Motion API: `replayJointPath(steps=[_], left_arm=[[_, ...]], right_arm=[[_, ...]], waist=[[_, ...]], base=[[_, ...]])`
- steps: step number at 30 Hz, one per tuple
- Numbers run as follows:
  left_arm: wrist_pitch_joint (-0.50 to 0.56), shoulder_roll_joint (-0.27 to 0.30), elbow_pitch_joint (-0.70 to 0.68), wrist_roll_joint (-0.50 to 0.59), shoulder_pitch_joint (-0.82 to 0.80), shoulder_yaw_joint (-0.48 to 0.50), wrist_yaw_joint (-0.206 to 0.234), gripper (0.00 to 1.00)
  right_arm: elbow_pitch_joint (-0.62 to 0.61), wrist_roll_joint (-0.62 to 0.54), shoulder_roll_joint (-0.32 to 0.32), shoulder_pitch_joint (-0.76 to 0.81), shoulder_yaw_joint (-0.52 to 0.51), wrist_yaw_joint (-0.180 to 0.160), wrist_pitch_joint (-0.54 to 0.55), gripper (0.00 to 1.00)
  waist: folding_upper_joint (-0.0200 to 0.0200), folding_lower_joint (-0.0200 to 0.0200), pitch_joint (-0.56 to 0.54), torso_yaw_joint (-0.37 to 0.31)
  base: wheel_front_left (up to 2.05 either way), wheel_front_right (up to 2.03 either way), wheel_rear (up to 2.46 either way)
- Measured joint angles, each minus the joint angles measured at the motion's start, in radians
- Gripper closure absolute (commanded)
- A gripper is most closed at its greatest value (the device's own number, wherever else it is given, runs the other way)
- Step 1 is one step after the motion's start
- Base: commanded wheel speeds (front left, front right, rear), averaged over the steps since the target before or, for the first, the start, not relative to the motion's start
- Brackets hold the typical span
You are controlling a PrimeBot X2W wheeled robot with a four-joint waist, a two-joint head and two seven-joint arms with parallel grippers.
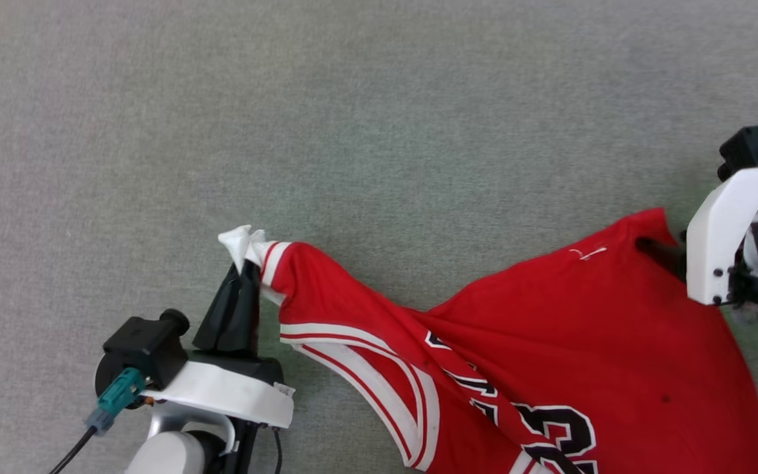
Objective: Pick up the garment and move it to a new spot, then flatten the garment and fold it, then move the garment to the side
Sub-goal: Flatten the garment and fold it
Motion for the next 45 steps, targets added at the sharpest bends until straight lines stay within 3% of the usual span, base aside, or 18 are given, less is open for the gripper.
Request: replayJointPath(steps=[2,3,4,5,12,18,24,33,34,45], left_arm=[[-0.008,-0.006,0.011,0.0,-0.011,-0.007,-0.004,1.0],[-0.009,-0.007,0.016,-0.001,-0.016,-0.009,-0.006,1.0],[-0.009,-0.008,0.023,-0.002,-0.018,-0.01,-0.009,1.0],[-0.013,-0.009,0.03,-0.002,-0.018,-0.011,-0.009,1.0],[-0.016,-0.004,0.063,-0.012,-0.024,-0.009,-0.014,1.0],[0.0,0.039,0.068,-0.009,-0.043,0.009,-0.02,1.0],[0.055,0.103,0.079,-0.007,-0.163,0.034,-0.048,1.0],[0.142,0.157,0.201,-0.011,-0.446,0.059,-0.099,1.0],[0.154,0.162,0.26,-0.01,-0.539,0.06,-0.111,1.0],[0.151,0.186,0.512,0.03,-1.074,0.079,-0.151,1.0]], right_arm=[[0.017,0.002,-0.005,-0.016,0.006,0.0,0.036,0.0],[0.023,0.001,-0.01,-0.022,0.01,0.0,0.049,0.29],[0.028,0.002,-0.012,-0.027,0.011,0.0,0.058,0.75],[0.034,0.007,-0.013,-0.03,0.01,0.0,0.066,1.0],[0.055,0.027,-0.023,-0.037,0.047,-0.001,0.048,1.0],[0.036,0.019,-0.036,-0.023,0.083,0.0,-0.07,1.0],[0.021,-0.015,-0.056,-0.048,0.063,0.0,-0.194,1.0],[0.051,-0.065,-0.061,-0.181,0.032,0.0,-0.333,1.0],[0.068,-0.078,-0.062,-0.23,0.023,0.0,-0.366,1.0],[0.119,-0.18,-0.058,-0.574,-0.017,0.001,-0.569,1.0]], waist=[[0.0,0.0,0.016,0.013],[0.0,-0.0001,0.021,0.018],[0.0,-0.0001,0.025,0.023],[0.0,-0.0001,0.028,0.027],[0.0,0.0,0.002,0.027],[0.0,0.0,-0.071,0.013],[0.0,0.0,-0.173,-0.01],[0.0,-0.0001,-0.261,-0.074],[0.0,-0.0001,-0.263,-0.093],[0.0,-0.0001,-0.101,-0.135]], base=[[0.0,0.0,0.0],[0.0,0.0,0.0],[0.0,0.0,0.0],[0.0,0.0,0.0],[0.0,0.0,0.0],[0.0,0.0,0.0],[0.0,0.0,0.0],[0.0,0.0,0.0],[0.0,0.0,0.0],[0.0,0.0,0.0]])
